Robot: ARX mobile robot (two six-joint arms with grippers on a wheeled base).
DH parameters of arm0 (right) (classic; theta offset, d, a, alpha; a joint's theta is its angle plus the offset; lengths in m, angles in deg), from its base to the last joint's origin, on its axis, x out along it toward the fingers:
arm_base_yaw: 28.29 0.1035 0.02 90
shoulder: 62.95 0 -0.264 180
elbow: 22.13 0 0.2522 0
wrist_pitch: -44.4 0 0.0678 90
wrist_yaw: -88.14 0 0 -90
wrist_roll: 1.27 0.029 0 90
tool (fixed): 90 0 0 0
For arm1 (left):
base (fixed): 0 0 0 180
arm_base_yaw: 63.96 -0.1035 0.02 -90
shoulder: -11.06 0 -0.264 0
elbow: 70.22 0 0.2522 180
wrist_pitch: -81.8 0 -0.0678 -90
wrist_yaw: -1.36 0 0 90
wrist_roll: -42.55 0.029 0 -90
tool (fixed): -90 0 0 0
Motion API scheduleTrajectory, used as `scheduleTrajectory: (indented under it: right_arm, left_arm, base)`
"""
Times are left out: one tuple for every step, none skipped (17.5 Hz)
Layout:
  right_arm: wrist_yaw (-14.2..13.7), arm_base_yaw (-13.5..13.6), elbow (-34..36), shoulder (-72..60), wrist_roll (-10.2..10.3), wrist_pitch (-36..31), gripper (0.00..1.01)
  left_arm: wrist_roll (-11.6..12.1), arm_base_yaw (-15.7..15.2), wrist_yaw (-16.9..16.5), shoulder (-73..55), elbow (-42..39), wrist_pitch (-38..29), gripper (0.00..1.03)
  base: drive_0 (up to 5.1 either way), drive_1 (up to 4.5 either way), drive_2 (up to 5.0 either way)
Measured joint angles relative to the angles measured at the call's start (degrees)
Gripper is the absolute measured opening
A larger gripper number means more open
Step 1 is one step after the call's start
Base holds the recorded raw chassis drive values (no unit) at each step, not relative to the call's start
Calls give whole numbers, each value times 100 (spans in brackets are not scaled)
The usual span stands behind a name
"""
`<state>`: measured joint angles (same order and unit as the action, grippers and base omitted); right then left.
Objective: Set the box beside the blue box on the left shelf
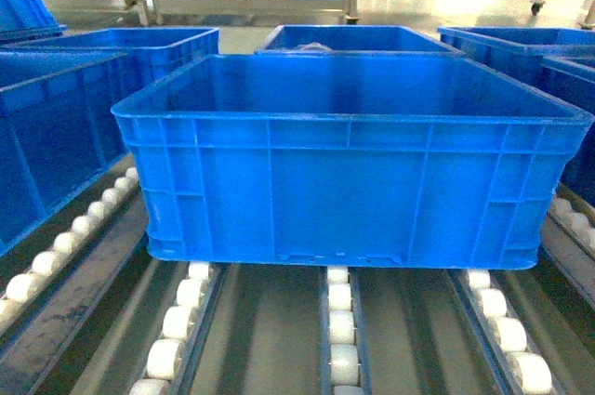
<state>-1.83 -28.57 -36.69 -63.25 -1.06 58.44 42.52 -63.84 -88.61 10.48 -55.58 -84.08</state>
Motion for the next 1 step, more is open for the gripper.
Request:
scheduleTrajectory:
  right_arm:
    - [0,0,0,0,-2,0,98]
  left_arm:
    - [0,-2,0,0,0,0,98]
  base:
    - [0,0,0]
